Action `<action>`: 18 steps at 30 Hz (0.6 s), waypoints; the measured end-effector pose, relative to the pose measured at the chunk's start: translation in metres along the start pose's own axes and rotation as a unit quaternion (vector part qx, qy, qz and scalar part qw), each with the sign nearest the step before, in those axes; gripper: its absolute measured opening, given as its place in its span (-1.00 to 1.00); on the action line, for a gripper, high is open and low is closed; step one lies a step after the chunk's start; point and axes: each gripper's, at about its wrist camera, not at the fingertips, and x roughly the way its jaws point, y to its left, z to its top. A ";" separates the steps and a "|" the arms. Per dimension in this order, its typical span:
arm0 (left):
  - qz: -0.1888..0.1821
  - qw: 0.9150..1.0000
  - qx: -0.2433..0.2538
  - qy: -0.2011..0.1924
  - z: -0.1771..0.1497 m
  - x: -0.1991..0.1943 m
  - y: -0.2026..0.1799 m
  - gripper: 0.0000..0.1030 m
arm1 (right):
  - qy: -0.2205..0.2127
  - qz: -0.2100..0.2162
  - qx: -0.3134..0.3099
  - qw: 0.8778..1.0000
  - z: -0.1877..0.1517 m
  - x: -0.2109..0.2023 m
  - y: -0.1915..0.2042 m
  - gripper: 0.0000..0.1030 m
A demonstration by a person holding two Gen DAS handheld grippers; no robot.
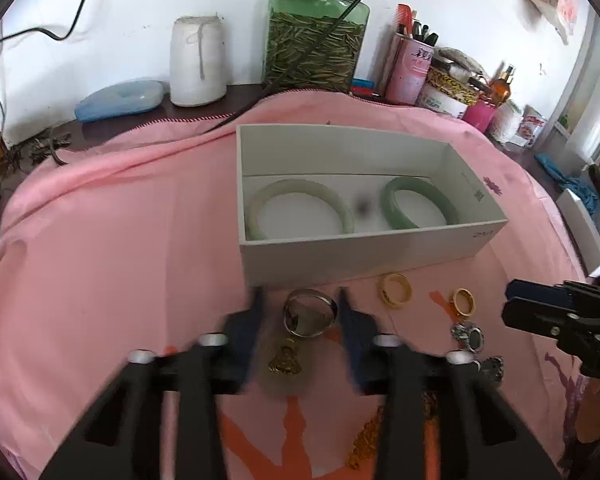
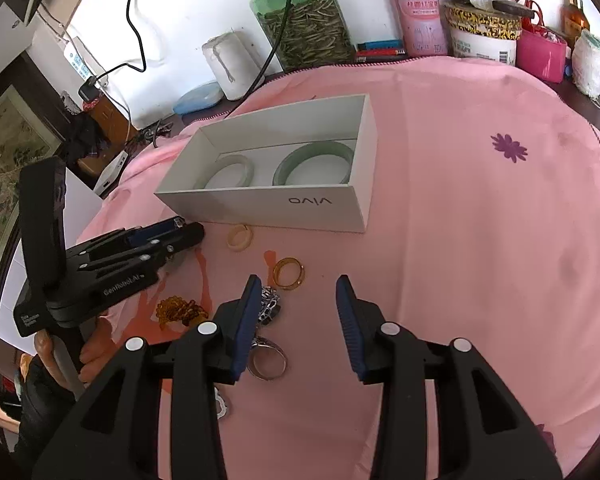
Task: Organize jewelry
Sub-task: 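Grasp the large silver ring with the left tool, then hold the silver ring in the left tool while the right tool approaches the silver signet ring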
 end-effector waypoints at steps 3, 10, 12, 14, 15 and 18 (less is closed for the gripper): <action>-0.004 1.000 -0.010 0.002 -0.004 -0.005 0.003 -0.51 | 0.004 0.001 -0.003 1.000 -0.001 0.000 0.002 -0.28; -0.007 1.000 -0.019 0.009 -0.011 -0.013 0.009 -0.51 | 0.037 0.011 -0.063 0.997 -0.007 -0.002 0.019 -0.28; -0.002 1.000 -0.013 0.007 -0.012 -0.013 0.007 -0.51 | 0.054 0.005 -0.093 0.994 -0.012 0.000 0.025 -0.28; 0.000 1.000 -0.008 0.006 -0.012 -0.012 0.005 -0.50 | 0.062 -0.004 -0.113 0.992 -0.017 0.003 0.030 -0.28; -0.001 1.000 -0.009 0.006 -0.011 -0.012 0.006 -0.50 | 0.068 -0.009 -0.124 0.990 -0.020 0.006 0.033 -0.28; -0.005 1.000 -0.011 0.007 -0.012 -0.012 0.008 -0.50 | 0.072 -0.015 -0.142 0.987 -0.026 0.010 0.037 -0.43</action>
